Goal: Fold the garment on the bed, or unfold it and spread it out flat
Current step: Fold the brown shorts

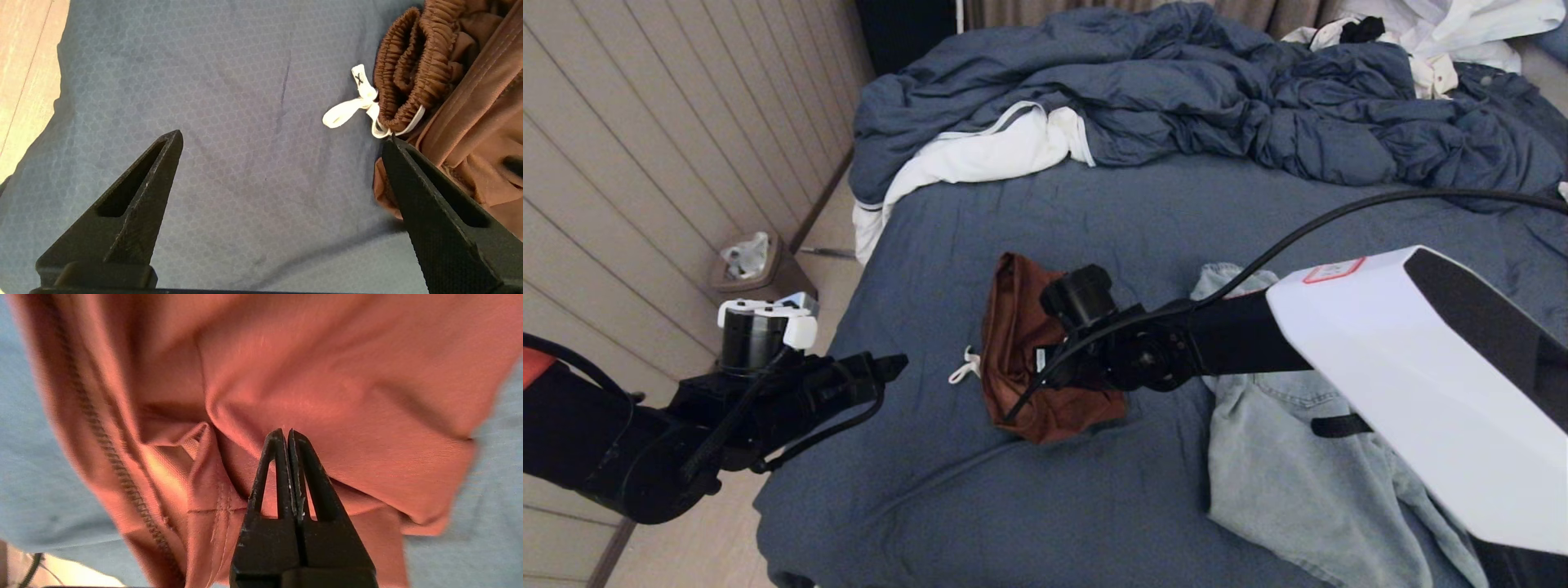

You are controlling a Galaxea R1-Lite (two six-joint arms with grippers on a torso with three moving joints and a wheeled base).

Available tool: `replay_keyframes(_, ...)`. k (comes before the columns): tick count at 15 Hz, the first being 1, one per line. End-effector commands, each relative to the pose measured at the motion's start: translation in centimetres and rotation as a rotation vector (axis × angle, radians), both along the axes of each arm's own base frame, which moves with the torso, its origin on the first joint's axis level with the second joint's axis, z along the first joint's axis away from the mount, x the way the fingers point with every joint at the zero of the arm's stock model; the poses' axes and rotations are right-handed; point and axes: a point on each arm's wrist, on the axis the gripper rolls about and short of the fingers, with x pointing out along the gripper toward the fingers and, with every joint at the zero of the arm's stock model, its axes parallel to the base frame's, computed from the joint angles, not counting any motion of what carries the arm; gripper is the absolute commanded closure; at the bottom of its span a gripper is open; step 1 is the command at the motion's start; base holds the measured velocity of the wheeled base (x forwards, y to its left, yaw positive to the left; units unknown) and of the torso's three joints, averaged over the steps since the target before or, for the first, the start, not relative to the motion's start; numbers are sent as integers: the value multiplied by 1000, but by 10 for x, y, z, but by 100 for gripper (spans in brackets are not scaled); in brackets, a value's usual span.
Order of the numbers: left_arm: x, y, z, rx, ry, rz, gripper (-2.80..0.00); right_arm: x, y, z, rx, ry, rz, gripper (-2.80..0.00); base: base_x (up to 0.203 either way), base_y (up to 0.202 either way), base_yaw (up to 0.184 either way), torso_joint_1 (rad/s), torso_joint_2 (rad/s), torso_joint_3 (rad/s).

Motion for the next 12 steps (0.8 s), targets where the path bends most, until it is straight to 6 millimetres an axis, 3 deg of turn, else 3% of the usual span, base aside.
replay_keyframes(1,1,0,-1,-2,-1,2,-280,0,12,-24,-27,39,16,0,0,0,0,0,0,0)
replay_keyframes(7,1,0,-1,-1,1,2,-280,-32,53,-35,-39,55,125,0,0,0,0,0,0,0)
replay_keyframes(10,1,0,-1,-1,2,2,-280,-49,73,-30,-27,39,181,0,0,0,0,0,0,0)
replay_keyframes(12,1,0,-1,-2,-1,2,-280,-48,78,-23,-6,14,186,0,0,0,0,0,0,0)
